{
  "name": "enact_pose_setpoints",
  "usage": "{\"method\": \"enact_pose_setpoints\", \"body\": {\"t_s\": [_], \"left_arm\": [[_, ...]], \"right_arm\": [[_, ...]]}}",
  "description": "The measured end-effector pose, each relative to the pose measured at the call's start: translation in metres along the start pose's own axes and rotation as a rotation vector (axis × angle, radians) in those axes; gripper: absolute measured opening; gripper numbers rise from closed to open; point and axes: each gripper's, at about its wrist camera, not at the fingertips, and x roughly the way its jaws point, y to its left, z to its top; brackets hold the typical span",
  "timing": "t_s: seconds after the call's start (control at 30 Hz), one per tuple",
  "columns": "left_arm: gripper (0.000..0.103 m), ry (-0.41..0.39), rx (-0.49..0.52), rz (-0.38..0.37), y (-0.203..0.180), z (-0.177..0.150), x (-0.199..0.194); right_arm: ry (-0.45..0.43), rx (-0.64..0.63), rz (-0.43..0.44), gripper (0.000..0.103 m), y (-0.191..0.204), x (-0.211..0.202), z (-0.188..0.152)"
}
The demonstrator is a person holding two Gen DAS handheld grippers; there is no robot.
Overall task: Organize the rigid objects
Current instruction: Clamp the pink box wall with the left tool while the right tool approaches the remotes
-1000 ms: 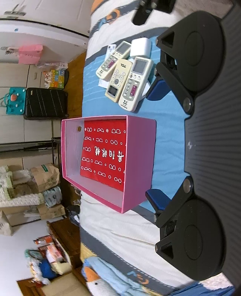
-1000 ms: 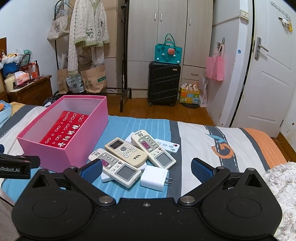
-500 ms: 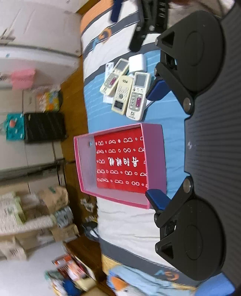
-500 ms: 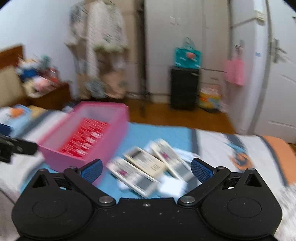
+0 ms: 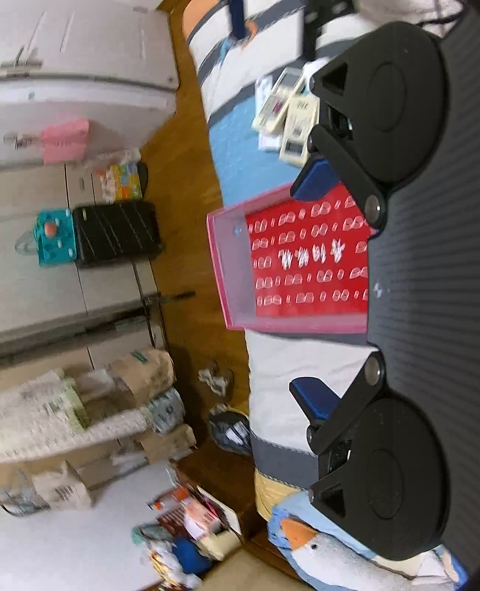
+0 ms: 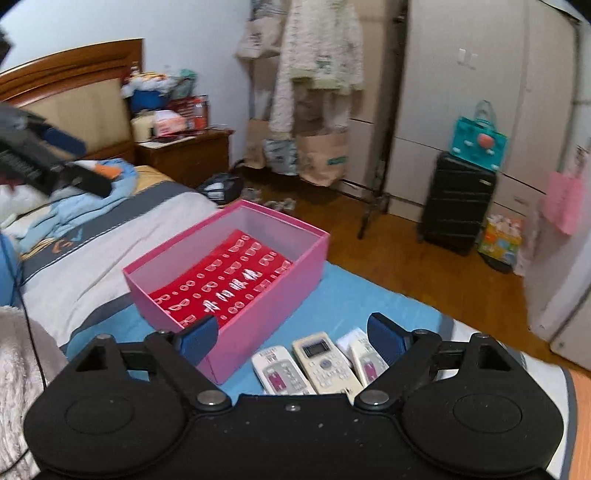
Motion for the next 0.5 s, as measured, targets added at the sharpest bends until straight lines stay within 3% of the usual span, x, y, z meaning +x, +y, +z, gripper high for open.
{"method": "enact_pose_setpoints", "body": {"t_s": [0.2,0.27,0.3,0.33,0.43,0.5], "left_arm": [[0.101,0.106,-0.031,-0.071,0.024,0.015,0.071],[0.099,0.142,-0.062,-0.047,0.03,0.01,0.099],[0.099,0.166,-0.083,-0.024,0.033,0.007,0.112],[0.098,0.184,-0.084,-0.013,0.034,0.004,0.122],[0.097,0.204,-0.11,-0.058,0.041,-0.007,0.15],[0.097,0.228,-0.142,-0.03,0.048,-0.011,0.172]], "right_arm": [[0.101,-0.174,0.194,0.086,0.003,0.037,0.007],[0.119,-0.241,0.212,0.075,0.006,0.046,0.006],[0.119,-0.277,0.2,0.062,0.008,0.049,0.005],[0.123,-0.3,0.196,0.055,0.008,0.052,0.004],[0.181,-0.313,0.252,0.051,0.003,0.066,0.002],[0.217,-0.335,0.27,0.051,0.001,0.077,-0.002]]}}
